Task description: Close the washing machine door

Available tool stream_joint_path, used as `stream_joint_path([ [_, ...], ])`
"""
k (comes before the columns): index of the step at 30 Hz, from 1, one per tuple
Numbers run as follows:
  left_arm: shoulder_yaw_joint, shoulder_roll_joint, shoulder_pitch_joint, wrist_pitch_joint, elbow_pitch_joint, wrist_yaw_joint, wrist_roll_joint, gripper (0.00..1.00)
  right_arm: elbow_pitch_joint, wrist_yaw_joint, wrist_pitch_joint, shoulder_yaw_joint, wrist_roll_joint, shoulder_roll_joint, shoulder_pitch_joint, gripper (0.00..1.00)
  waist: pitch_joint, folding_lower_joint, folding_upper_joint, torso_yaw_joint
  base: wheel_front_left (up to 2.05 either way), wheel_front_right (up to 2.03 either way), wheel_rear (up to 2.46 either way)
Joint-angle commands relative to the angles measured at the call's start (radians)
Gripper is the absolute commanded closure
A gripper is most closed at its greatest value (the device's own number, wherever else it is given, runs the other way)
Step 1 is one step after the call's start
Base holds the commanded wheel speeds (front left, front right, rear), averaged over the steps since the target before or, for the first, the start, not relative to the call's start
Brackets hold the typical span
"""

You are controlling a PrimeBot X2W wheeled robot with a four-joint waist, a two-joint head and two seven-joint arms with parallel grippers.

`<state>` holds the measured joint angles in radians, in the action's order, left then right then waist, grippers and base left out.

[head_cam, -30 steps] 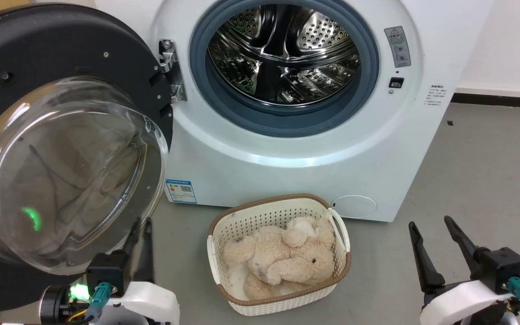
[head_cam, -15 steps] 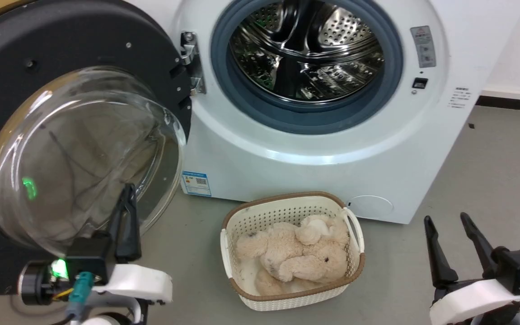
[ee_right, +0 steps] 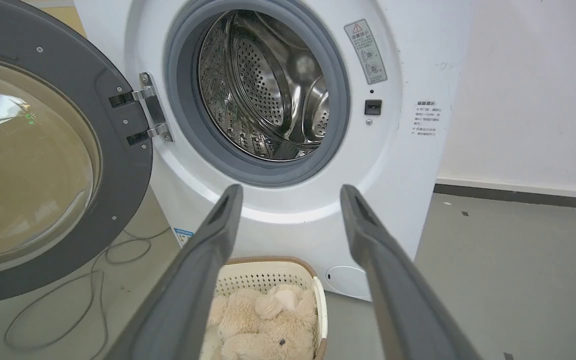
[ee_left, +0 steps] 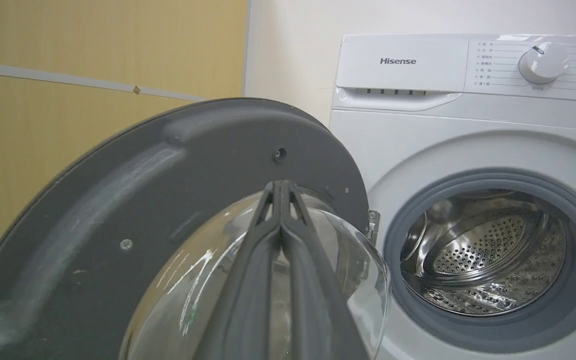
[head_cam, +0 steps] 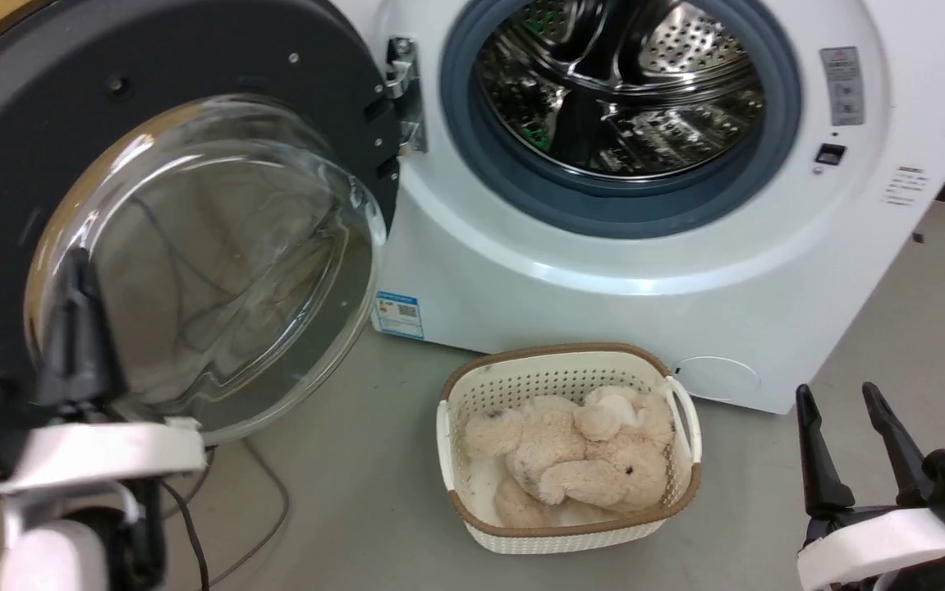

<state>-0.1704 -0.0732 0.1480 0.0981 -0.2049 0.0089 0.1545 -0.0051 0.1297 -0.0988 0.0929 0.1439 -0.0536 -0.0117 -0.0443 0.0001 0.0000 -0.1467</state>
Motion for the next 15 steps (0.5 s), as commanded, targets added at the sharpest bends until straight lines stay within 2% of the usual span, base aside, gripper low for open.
stream_joint_path([
  [1,-0.023,0.004,0.030,0.009,-0.006,-0.012,0.024,1.00,-0.002,0.001,-0.008,0.006,0.010,0.001,0.011,0.00,-0.006,0.0000,0.0000,-0.011,0.00,0.00,0.00],
  [8,-0.119,-0.014,0.112,0.024,0.032,-0.059,0.101,1.00,0.004,0.001,-0.023,0.021,0.027,0.002,0.015,0.00,-0.019,0.0000,0.0000,-0.050,0.00,0.00,0.00],
  [15,-0.178,-0.101,0.207,0.027,0.161,-0.072,0.186,1.00,0.004,0.001,-0.038,0.038,0.037,0.002,0.024,0.00,-0.044,-0.0001,0.0000,-0.088,0.00,0.00,0.00],
])
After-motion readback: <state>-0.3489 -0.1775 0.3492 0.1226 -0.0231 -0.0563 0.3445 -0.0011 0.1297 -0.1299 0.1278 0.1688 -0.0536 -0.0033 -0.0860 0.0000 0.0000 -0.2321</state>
